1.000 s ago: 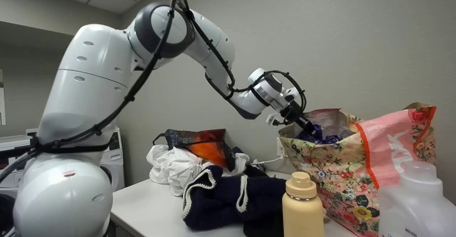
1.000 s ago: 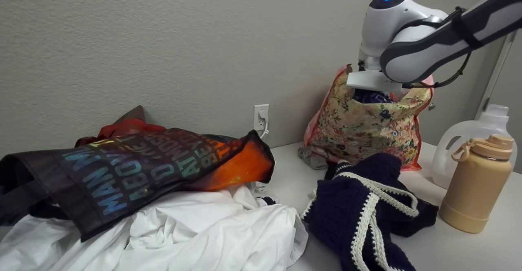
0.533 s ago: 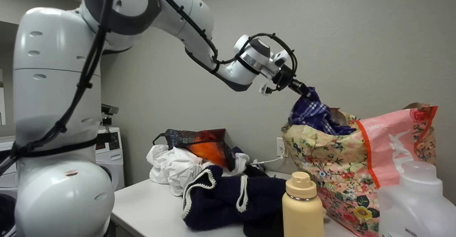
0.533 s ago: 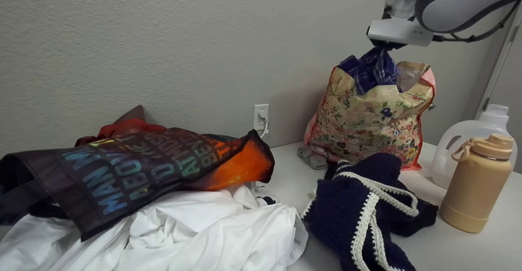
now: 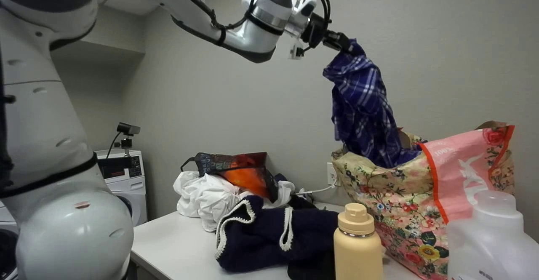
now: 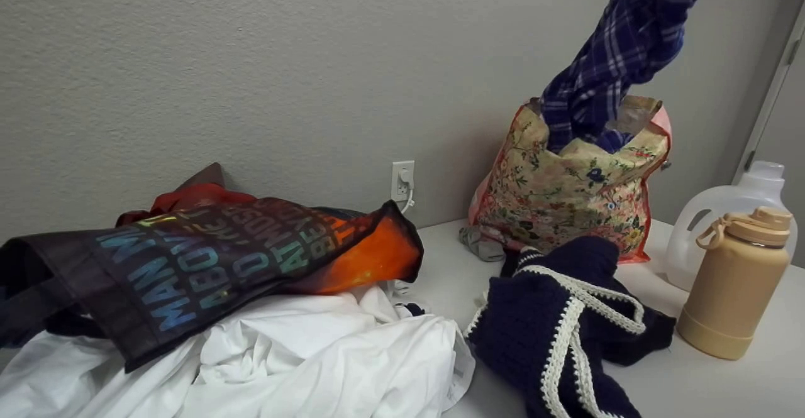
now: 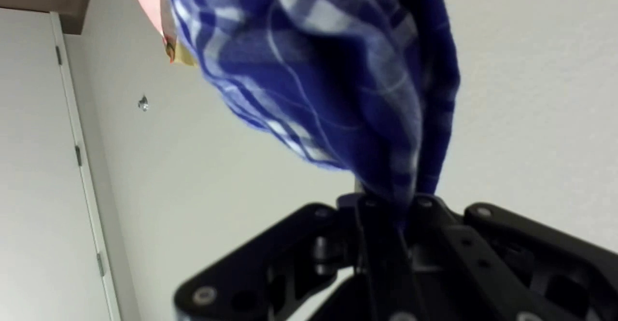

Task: Pick up the blue cloth from the bag and put it on the table.

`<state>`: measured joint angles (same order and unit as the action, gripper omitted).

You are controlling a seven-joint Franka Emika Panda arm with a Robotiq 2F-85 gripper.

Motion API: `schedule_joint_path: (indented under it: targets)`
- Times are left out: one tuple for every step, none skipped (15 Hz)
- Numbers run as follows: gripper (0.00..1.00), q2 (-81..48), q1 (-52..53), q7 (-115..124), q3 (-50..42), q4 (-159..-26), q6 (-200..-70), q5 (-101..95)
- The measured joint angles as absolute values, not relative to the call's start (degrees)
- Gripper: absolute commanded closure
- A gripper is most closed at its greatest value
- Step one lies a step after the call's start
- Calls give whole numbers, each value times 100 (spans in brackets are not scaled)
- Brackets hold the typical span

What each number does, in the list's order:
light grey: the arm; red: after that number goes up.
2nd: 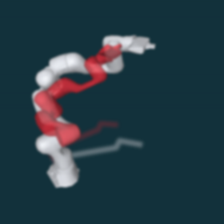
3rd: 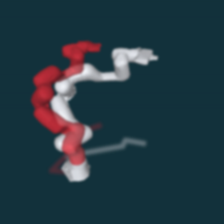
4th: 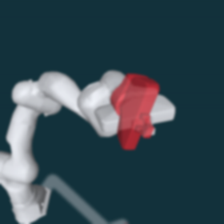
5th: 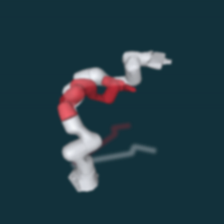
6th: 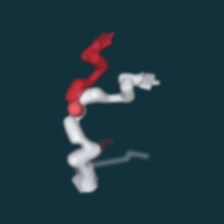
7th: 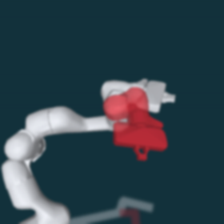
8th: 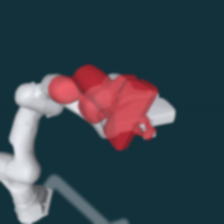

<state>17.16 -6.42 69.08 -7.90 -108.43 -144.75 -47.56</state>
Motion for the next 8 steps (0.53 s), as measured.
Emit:
schedule_joint_path:
  targets:
    - [97,1932,-691,6915,-787,-10852,-14567,-4680]
    - [97,2130,-739,6915,-785,-10857,-14658,-4555]
    - [97,2305,-783,6909,-784,-10863,-14756,-4393]
    - [97,2466,-815,6900,-784,-10869,-14876,-4186]
    - [98,2597,-838,6880,-784,-10878,-15026,-3971]
    - [98,2710,-847,6844,-782,-10889,-15209,-3712]
    - [98,2805,-846,6732,-774,-10910,-15413,-3408]
    - [98,2884,-838,6545,-746,-10941,-15624,-3063]
